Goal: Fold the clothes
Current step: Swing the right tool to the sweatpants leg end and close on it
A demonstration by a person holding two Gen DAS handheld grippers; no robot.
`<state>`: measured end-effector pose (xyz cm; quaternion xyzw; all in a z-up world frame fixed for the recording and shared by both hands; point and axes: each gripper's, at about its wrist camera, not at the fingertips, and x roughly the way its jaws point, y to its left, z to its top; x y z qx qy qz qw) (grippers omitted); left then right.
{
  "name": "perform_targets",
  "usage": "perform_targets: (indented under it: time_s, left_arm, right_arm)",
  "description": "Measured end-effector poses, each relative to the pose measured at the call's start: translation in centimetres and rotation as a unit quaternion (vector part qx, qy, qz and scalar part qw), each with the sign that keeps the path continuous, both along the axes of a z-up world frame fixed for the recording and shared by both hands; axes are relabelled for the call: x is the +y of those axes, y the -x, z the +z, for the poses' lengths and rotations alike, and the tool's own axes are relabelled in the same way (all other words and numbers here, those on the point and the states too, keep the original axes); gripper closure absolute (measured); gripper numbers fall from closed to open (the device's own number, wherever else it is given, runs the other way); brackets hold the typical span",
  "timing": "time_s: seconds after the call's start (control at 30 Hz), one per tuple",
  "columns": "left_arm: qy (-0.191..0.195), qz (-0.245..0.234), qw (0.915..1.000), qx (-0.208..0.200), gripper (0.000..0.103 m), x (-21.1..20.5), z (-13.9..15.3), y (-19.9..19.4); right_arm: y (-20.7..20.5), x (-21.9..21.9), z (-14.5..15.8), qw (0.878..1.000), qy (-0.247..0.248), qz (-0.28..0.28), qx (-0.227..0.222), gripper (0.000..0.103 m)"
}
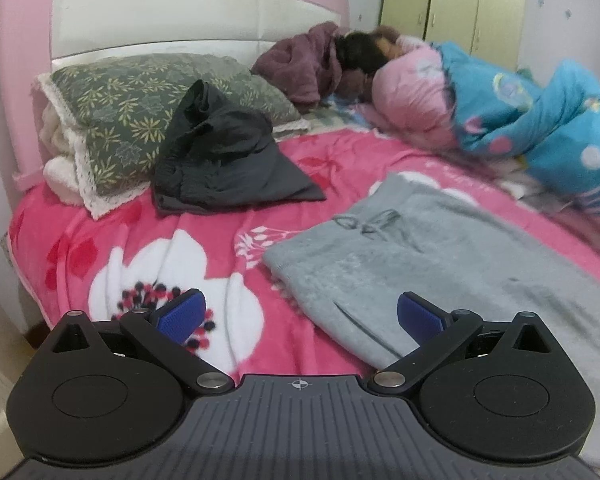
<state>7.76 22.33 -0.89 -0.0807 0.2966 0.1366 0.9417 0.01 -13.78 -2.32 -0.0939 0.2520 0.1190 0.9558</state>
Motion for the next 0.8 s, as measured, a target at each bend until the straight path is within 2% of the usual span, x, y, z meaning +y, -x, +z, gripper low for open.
perform_targets:
  time_s: [0.1,0.2,0.27,0.4,0.53,0.6,0.67,0.7,0.73,0.8]
  left_arm:
    - [-0.006,0.000,1.0000,0.005,0.001,0.1,-0.6,-1.5]
    - [0.001,-0.002,1.0000,0.008,0.001,0.5,-1.2,-3.1]
    - [0.009,0.000,0.9999,0.006,0.002,0.8,-1.8,-4.0]
    - [0.043,0.007,0.9990,0.011,0.003,1.8,-3.7,-5.3]
    - [0.084,0.002,0.9961,0.027,0.005,2.8,-5.5,-6.0]
    - [0.116,-0.004,0.9929,0.025,0.007,3.4,-5.9,-6.1]
    - [0.136,-0.008,0.9906,0.016,0.007,3.7,-5.9,-5.8]
    - [0.137,-0.009,0.9904,0.011,0.008,3.8,-5.8,-5.7]
    - [0.138,-0.010,0.9903,0.006,0.009,3.8,-5.8,-5.5]
    - [0.138,-0.013,0.9903,0.000,0.012,3.8,-5.7,-5.2]
  right_arm:
    - [-2.0,3.7,-0.3,0.998,0.012,0.058,-0.001,0.033]
    - [-3.4,7.5,-1.2,0.990,0.049,0.130,-0.001,0.033]
    - [-3.5,9.8,-1.9,0.980,0.083,0.179,-0.007,0.034]
    - [-3.1,13.2,-3.2,0.952,0.145,0.268,-0.008,0.036]
    - [-3.3,15.3,-4.8,0.930,0.201,0.308,0.000,0.047]
    - [-3.9,15.8,-5.5,0.926,0.211,0.312,0.007,0.053]
    - [-4.7,16.2,-6.0,0.931,0.208,0.300,0.019,0.072]
    - [-5.2,16.3,-6.2,0.933,0.205,0.294,0.025,0.077]
    - [-5.6,16.2,-6.1,0.939,0.194,0.284,0.031,0.088]
    - [-6.1,15.8,-5.7,0.950,0.174,0.259,0.030,0.092]
